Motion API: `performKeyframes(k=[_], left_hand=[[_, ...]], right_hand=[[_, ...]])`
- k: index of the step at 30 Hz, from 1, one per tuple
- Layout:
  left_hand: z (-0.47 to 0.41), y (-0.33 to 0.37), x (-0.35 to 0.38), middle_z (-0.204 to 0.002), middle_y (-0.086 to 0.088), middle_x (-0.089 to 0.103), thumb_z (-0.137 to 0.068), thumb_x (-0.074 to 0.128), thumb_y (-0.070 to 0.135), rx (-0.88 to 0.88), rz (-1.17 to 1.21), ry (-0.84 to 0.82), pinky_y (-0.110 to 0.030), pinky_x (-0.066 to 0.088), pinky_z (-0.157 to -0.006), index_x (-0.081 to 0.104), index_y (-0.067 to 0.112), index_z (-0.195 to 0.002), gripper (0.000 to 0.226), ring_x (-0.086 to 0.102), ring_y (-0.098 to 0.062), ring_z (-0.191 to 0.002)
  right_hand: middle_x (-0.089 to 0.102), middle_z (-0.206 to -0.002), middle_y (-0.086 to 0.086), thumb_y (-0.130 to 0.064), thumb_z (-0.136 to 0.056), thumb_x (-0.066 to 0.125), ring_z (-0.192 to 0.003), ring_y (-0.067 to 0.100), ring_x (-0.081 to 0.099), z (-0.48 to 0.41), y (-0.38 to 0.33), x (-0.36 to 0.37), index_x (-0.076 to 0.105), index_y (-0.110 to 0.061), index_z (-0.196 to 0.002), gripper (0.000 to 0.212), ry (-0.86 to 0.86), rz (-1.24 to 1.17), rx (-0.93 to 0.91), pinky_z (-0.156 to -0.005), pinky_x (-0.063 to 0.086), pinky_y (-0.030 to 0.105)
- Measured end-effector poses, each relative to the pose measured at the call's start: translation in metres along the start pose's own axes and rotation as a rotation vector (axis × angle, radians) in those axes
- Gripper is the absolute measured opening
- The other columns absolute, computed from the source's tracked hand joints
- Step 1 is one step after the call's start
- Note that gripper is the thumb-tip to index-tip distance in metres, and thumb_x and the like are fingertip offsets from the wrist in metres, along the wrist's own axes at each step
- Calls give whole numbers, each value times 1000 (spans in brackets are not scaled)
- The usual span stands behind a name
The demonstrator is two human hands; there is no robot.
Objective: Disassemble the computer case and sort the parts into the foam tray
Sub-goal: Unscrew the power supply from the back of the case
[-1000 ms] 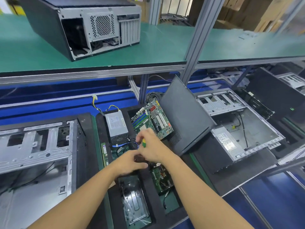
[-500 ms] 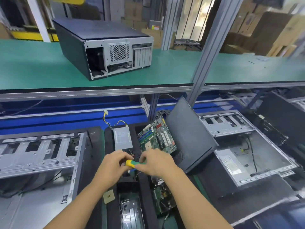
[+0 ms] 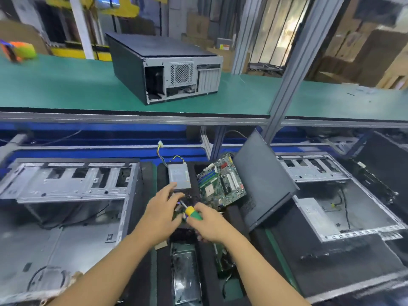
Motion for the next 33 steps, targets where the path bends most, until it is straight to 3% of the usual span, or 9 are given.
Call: performKeyframes(k=[2,5,8,10,14,19,23,28,33], left_hand=[[23,-20,-19,-163,-1,20,-88,66,25,-93,30,61,-39,29,-116,44,18,-147,64,27,-20,-147],[61,-46,-43,-165,3,15,-95,59,33,-166,3,74,-39,23,-119,31,20,-153,66,19,-16,-149],[99,-71,-54,-157,6,30,-97,54,38,-227,-33,-9,-37,26,-115,38,24,-148,55,29,-17,-145],[124,-88,-58,-156,9,29,-97,52,42,-283,-31,-40,-38,26,-114,43,28,-144,49,30,-15,-144],[171,-111,-63,-159,10,26,-97,50,47,-343,-51,-84,-38,27,-114,45,32,-141,47,33,-16,-143],[211,-121,-85,-146,11,46,-98,45,47,-367,-117,-92,-35,31,-106,55,29,-133,41,51,-16,-127],[239,-127,-107,-148,7,46,-99,45,42,-375,-125,-28,-28,21,-110,56,24,-135,42,43,-16,-134],[251,-115,-117,-142,12,52,-99,47,36,-378,-124,65,-26,19,-110,59,27,-130,34,43,-8,-132],[224,-75,-102,-137,18,56,-98,50,32,-349,-72,88,-29,24,-108,59,30,-129,33,50,-5,-124]], right_hand=[[59,-68,-4,-38,-93,54,-48,12,55,-4,-22,17,40,-33,-86,16,19,93,-37,-47,41,25],[58,-73,2,-35,-93,52,-49,14,54,-6,-57,47,42,-24,-94,15,51,-21,-56,-55,44,30],[59,-82,6,-35,-97,50,-62,21,56,0,-89,77,42,-26,-96,12,60,-138,-70,-64,46,35],[59,-83,8,-36,-100,46,-60,19,57,9,-106,98,41,-26,-93,13,50,-209,-80,-64,47,35],[61,-86,2,-41,-104,41,-78,25,59,35,-132,136,41,-24,-99,18,60,-52,-154,-77,47,42],[64,-94,2,-41,-105,41,-85,32,62,58,-165,177,37,-23,-111,20,55,338,-288,-60,39,39],[61,-87,2,-35,-106,41,-76,28,59,66,-186,197,39,-18,-113,18,33,170,-319,-67,49,43],[61,-84,4,-34,-105,42,-74,26,59,70,-182,198,39,-21,-107,14,35,76,-304,-66,45,40],[59,-83,-7,-33,-104,47,-69,8,55,85,-154,169,38,-26,-102,11,43,-17,-288,-61,38,35]])
Point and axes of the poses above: each hand's wrist, its own z-axis away from the middle knuckle, its own x-axis out of the palm, y = z × x, the point moved 6 cm from there along -z, towards the middle knuckle
